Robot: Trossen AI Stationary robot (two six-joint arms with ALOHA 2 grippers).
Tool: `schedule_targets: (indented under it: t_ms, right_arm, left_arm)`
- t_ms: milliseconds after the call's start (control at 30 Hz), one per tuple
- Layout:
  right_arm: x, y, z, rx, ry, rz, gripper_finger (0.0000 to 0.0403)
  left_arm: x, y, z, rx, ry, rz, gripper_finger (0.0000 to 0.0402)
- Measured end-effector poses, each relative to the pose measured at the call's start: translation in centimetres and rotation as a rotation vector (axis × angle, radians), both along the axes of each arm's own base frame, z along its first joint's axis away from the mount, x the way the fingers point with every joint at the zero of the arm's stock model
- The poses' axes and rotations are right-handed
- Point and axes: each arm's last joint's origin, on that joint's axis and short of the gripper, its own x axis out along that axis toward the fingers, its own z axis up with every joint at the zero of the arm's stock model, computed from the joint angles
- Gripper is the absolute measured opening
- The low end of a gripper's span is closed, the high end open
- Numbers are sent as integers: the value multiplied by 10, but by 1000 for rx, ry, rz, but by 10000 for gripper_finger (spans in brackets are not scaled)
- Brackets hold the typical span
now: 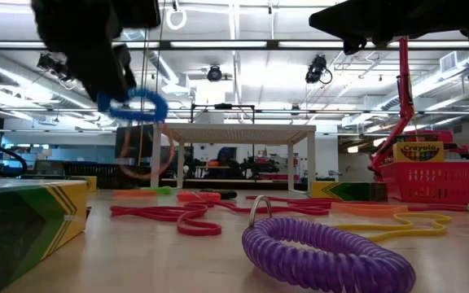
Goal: Pick & Place Office Desk Supplies
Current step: Put the blue spring rubber band into the black bin
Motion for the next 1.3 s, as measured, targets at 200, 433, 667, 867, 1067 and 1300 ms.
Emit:
schedule_targets:
  t_ms: [200, 433, 667, 867, 1067, 1300]
  right_arm:
    - [0, 0, -2, -3, 20, 0, 12]
    - [0, 0, -2, -3, 21, 0, 12]
    - [0, 0, -2, 1, 24, 0, 12]
    - [0, 0, -3, 13, 30, -1, 12]
    - [0, 0, -4, 11, 38, -1, 12]
    - [0, 0, -4, 11, 39, -1, 12]
  left_arm:
    - [-7, 6, 24, -58, -80, 14, 29]
    - [0, 14, 28, -290, -50, -4, 28]
    - [16, 23, 9, -414, 61, -61, 28]
    - [29, 31, -23, -440, 196, -95, 27]
    - [28, 34, -53, -550, 408, -194, 27]
    - [27, 32, -52, -627, 396, -368, 27]
